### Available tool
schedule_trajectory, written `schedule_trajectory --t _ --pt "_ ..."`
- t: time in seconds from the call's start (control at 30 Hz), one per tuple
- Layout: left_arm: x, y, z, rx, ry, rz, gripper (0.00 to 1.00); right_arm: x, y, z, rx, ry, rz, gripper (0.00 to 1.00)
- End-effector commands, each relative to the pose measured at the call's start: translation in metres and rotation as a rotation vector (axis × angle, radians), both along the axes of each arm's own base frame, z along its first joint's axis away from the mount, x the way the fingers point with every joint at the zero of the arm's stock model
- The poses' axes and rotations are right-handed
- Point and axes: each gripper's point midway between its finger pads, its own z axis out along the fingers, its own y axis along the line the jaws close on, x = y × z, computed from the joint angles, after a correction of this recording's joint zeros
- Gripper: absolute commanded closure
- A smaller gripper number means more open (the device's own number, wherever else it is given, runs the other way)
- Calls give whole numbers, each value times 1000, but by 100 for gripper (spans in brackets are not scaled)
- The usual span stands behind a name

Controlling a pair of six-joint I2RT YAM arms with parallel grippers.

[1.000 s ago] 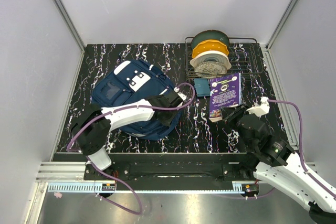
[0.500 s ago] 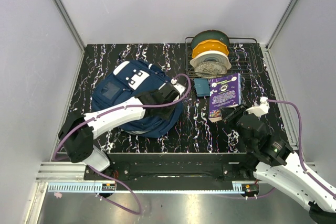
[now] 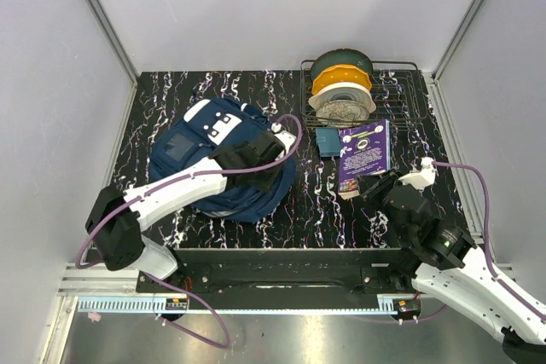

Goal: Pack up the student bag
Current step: Place the book in the student bag.

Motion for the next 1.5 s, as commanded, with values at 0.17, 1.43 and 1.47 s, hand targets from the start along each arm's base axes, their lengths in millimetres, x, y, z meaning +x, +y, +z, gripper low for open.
schedule_trajectory --t 0.17,1.43,1.47 --pt "19 -9 79 -208 -144 44 95 8 6 30 95 -81 -18 89" --pt "28 51 179 -604 -460 378 100 11 26 36 75 -96 74 90" --pt "29 55 183 -592 -476 387 100 10 37 41 71 -119 134 91"
